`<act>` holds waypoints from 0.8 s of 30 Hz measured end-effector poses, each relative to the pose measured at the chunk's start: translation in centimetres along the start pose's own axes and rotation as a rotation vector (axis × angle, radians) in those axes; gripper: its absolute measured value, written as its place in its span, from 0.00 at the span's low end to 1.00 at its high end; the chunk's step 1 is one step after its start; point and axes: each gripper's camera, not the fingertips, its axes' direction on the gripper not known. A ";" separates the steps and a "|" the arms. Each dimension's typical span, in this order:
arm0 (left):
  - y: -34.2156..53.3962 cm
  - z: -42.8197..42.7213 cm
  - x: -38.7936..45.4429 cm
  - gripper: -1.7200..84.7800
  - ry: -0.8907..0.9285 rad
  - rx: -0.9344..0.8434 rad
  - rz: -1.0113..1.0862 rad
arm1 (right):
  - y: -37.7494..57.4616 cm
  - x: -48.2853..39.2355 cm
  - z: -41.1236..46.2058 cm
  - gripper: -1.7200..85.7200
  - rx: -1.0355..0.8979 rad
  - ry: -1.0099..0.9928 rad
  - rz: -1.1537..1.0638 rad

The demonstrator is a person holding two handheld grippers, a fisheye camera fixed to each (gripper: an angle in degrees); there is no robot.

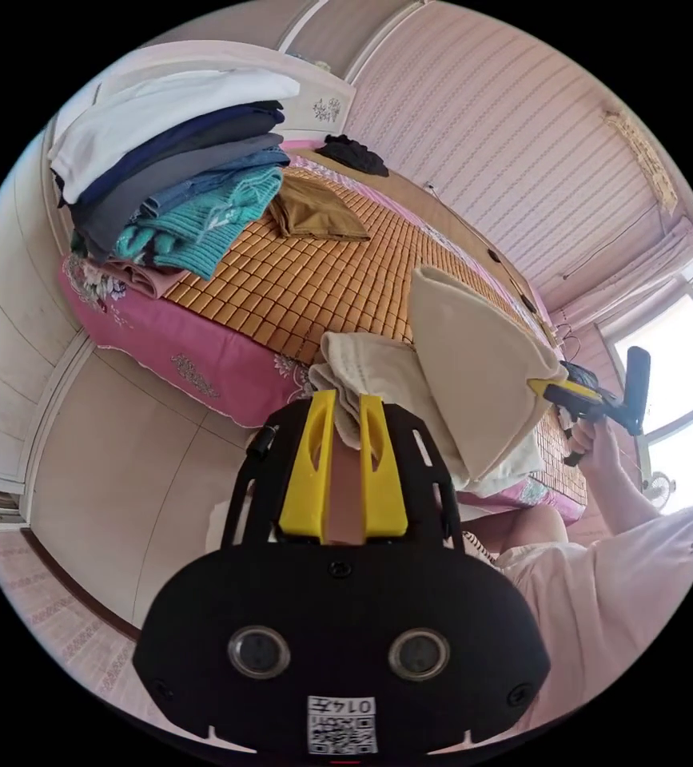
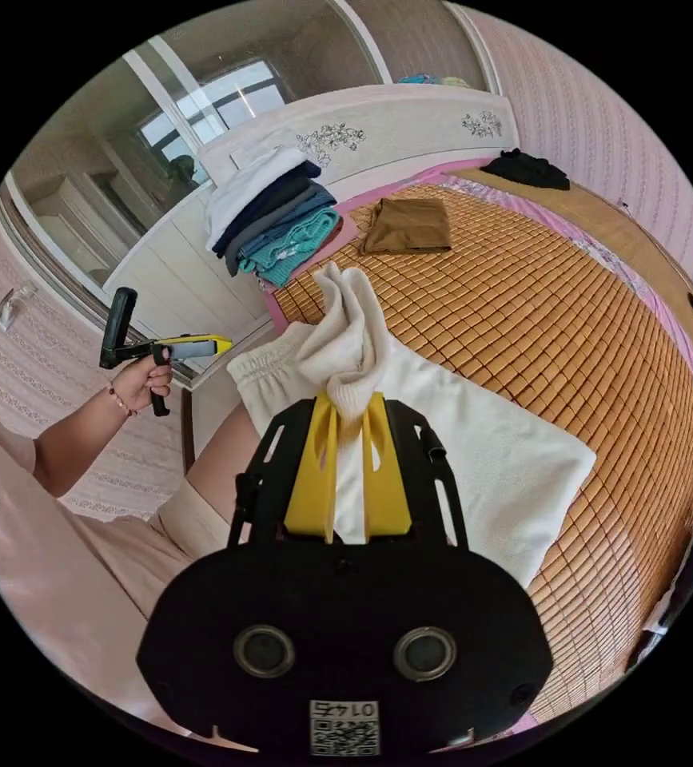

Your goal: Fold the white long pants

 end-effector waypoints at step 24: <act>-13.5 -7.4 2.3 0.08 0.113 0.176 0.245 | 33.5 19.2 -42.9 0.10 0.742 0.516 0.760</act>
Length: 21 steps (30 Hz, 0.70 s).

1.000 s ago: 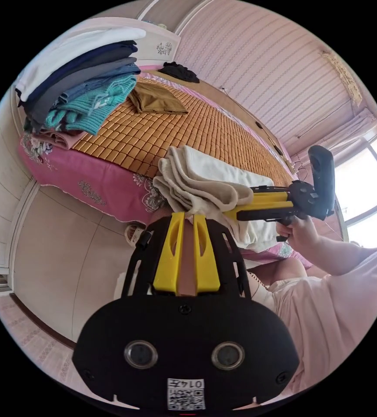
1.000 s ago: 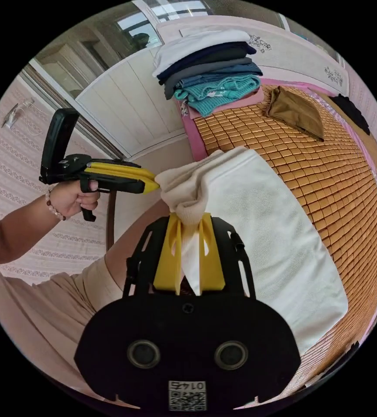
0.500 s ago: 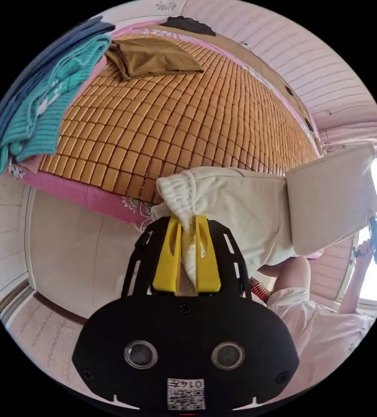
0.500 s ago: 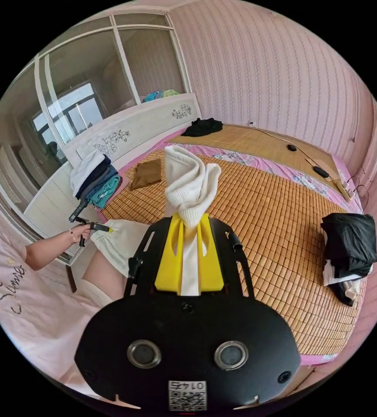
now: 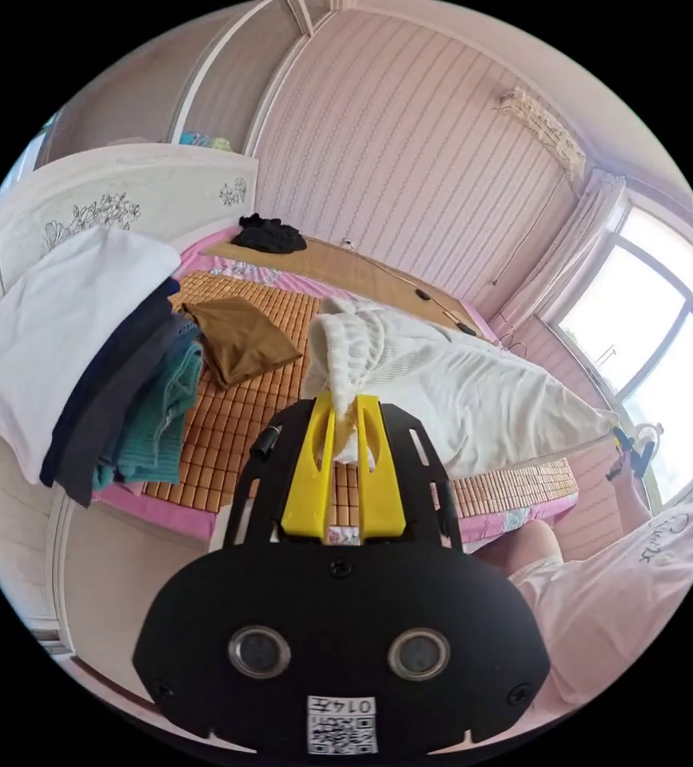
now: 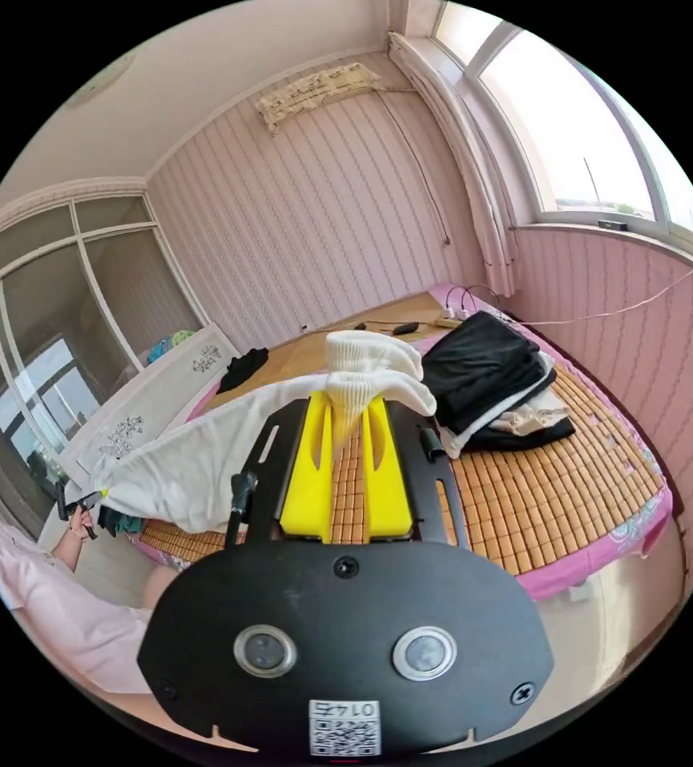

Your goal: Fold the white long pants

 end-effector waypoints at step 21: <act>2.5 13.7 7.6 0.13 0.125 -0.443 -0.028 | 0.5 1.8 15.5 0.20 -0.577 0.274 0.147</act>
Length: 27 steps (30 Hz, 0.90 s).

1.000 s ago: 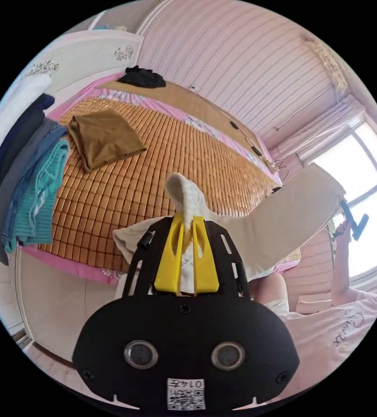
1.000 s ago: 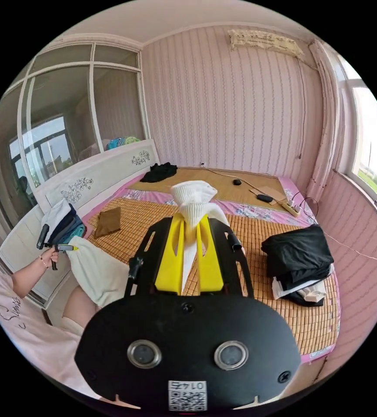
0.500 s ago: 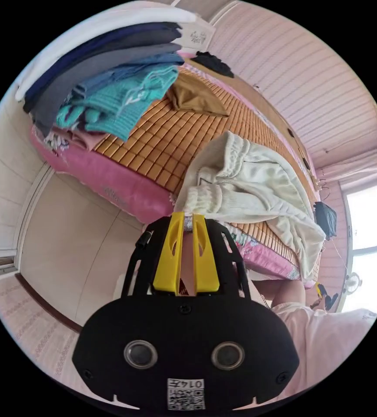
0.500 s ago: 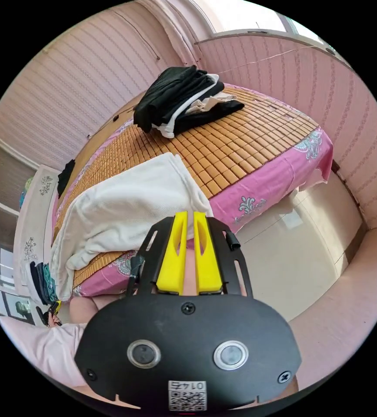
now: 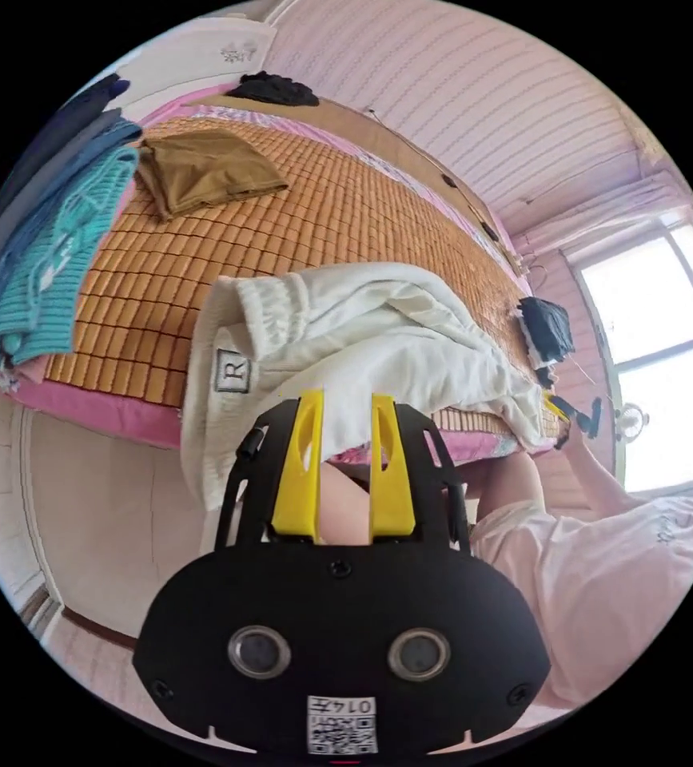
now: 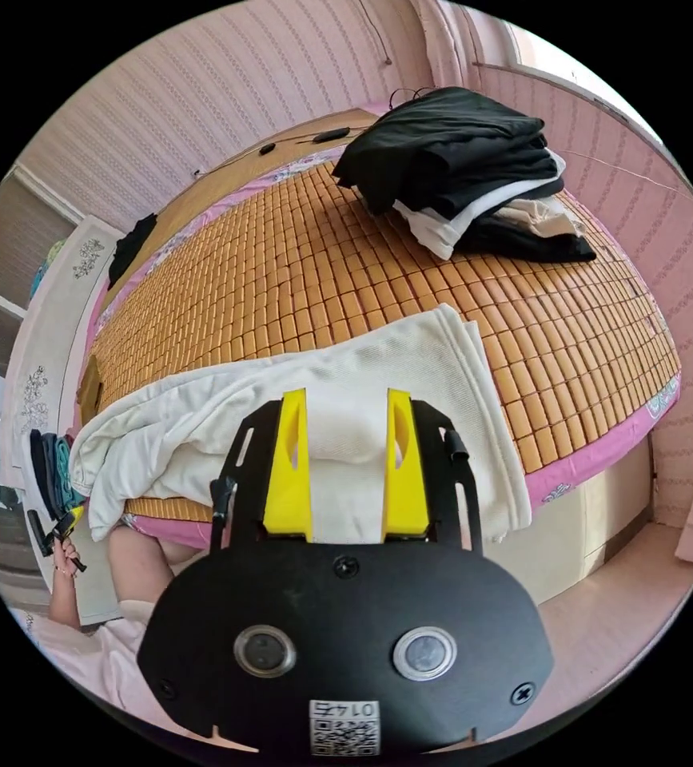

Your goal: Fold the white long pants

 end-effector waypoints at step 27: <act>1.9 6.4 13.7 0.08 -0.318 -0.361 0.396 | 17.9 5.1 -15.1 0.02 0.077 -0.238 0.181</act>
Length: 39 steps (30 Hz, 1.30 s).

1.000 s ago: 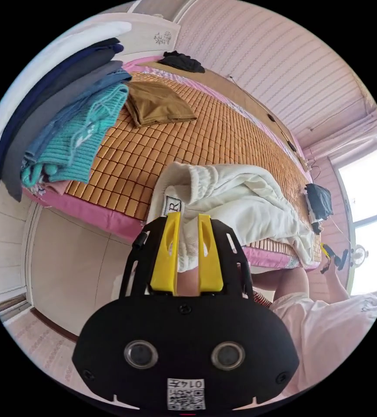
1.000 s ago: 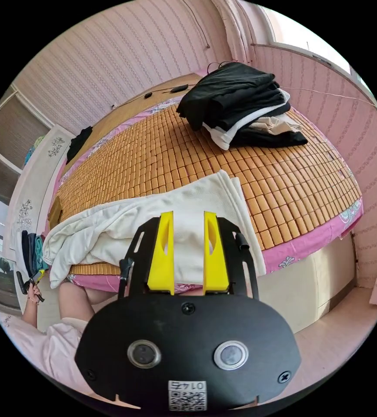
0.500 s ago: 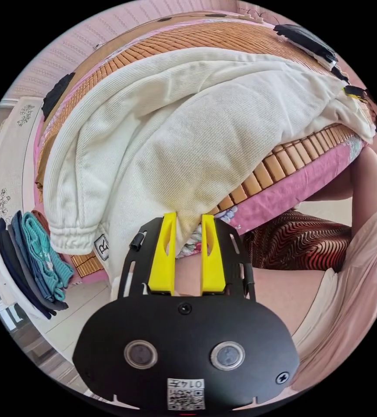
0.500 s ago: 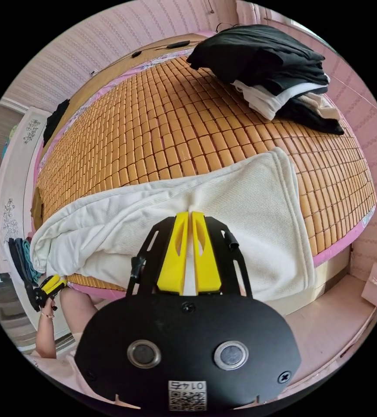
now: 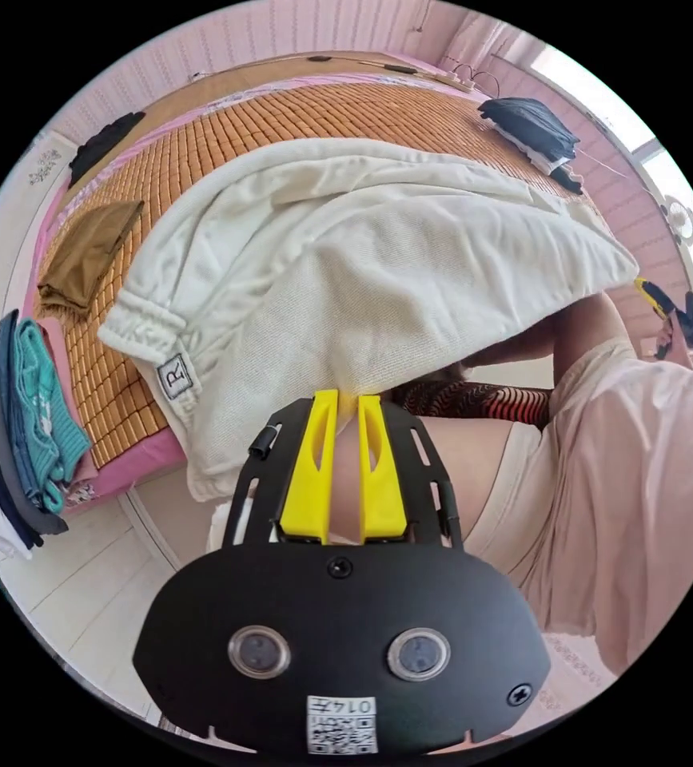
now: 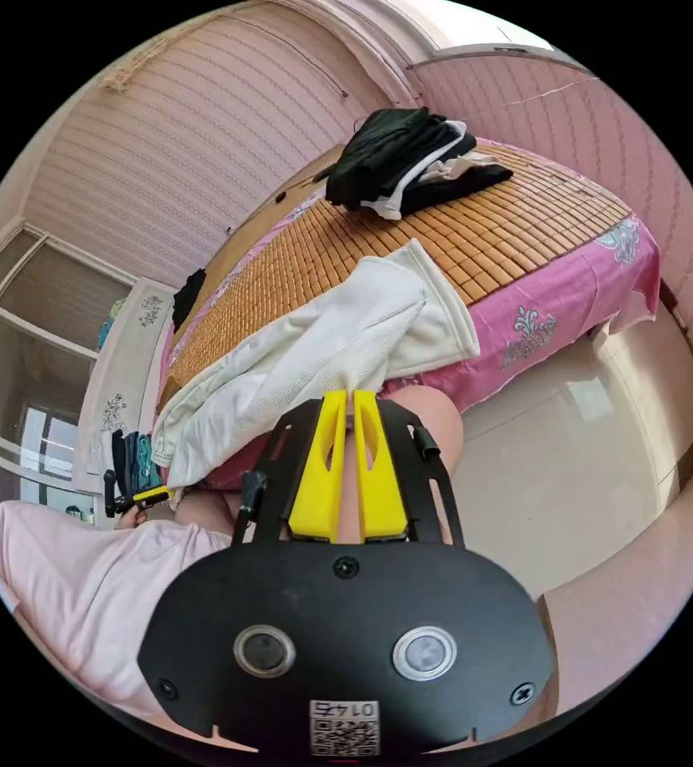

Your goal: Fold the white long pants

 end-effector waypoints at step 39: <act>-1.8 -4.7 -18.2 0.01 -0.096 0.524 -0.617 | -20.3 -18.4 11.1 0.06 0.023 0.464 -0.430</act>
